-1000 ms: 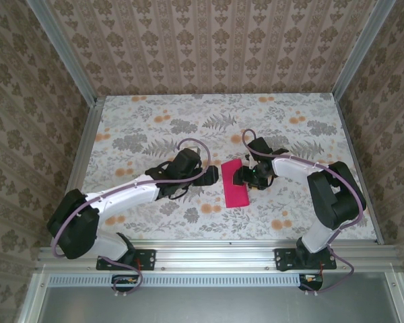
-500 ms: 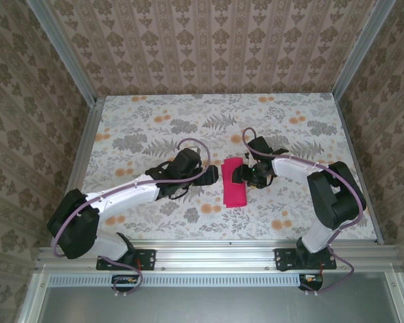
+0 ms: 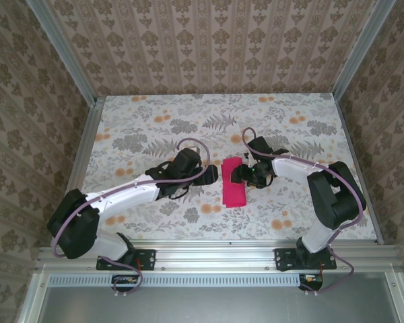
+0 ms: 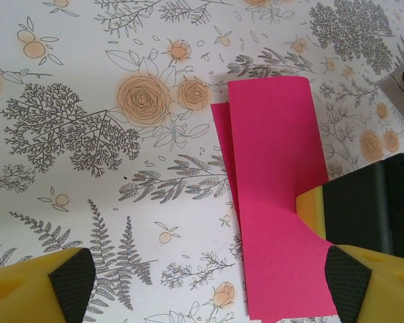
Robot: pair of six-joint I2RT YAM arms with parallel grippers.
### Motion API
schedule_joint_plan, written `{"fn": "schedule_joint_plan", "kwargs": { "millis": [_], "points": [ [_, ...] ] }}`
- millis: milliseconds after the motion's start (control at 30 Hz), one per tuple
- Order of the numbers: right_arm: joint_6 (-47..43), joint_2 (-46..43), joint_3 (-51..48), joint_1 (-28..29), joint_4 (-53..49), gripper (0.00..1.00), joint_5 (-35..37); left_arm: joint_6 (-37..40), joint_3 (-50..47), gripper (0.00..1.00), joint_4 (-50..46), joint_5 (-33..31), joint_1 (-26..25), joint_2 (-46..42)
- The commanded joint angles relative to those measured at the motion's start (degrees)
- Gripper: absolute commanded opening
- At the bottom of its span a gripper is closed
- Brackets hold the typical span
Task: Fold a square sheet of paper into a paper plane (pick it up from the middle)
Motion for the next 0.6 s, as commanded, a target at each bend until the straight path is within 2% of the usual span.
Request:
{"fn": "schedule_joint_plan", "kwargs": {
  "millis": [0, 167, 567],
  "points": [
    [-4.8, 1.5, 1.0, -0.3, -3.3, 0.69, -2.0, -1.2, -0.9, 0.92, 0.3, 0.5, -0.6, 0.1],
    [-7.3, 2.7, 2.6, -0.6, -6.9, 0.68, -0.9, -1.0, -0.8, 0.92, 0.1, 0.7, -0.6, 0.0],
    [-6.1, 4.7, 3.3, -1.1, -6.9, 0.67, 1.4, -0.7, -0.5, 0.91, 0.0, 1.0, -0.6, 0.1]
  ]
}}
